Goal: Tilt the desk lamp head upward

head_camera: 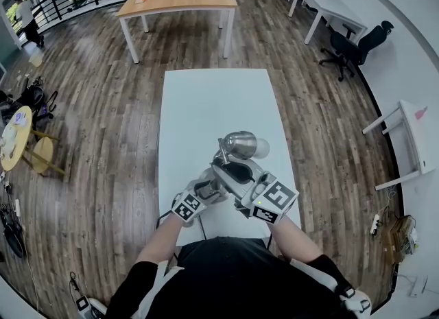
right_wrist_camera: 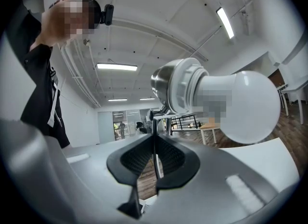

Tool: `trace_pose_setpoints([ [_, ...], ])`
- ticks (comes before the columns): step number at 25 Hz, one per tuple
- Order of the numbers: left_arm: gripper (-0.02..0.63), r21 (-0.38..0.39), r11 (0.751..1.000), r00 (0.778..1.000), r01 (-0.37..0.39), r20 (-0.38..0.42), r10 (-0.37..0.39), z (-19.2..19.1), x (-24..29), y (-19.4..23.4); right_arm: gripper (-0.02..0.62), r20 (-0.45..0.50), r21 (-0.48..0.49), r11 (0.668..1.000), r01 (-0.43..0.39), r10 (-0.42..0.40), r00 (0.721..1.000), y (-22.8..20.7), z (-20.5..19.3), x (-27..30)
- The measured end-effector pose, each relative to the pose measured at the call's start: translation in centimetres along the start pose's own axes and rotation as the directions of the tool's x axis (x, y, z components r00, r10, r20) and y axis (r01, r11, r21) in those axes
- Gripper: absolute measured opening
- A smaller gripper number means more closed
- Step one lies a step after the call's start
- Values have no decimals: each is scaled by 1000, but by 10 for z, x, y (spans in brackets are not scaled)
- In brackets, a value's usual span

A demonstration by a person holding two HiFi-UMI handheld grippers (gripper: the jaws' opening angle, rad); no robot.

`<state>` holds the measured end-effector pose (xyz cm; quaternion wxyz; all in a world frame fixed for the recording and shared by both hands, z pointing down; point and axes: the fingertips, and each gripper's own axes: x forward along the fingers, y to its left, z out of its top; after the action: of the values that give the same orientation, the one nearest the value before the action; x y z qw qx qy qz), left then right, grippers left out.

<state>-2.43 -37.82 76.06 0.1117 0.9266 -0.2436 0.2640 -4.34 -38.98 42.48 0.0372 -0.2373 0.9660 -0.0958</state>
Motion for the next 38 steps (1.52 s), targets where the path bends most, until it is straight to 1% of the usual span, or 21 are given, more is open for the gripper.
trace_pose_setpoints([
  [6,235,-2,1000,1000,6,6,-6,-2,-2,0,37,4,-6,1000,-15,15,1000,4,-2,3],
  [11,236,-4,1000,1000,7,6,-7,0,-1,-1,37,-17,-55,998,-39,38,999,10,-4,8],
  [14,235,-7,1000,1000,7,7,-7,0,0,-2,38,-25,-68,996,-50,48,999,13,-6,10],
  [26,235,-12,1000,1000,10,11,-10,1,-1,-2,44,-44,-84,992,-91,88,995,22,-12,20],
  [34,235,-12,1000,1000,1,6,-1,0,-1,1,49,-67,-83,988,-129,123,990,27,-19,30],
  [38,236,-17,1000,1000,-12,-1,12,1,0,1,54,-72,-79,989,-129,123,990,27,-20,29],
])
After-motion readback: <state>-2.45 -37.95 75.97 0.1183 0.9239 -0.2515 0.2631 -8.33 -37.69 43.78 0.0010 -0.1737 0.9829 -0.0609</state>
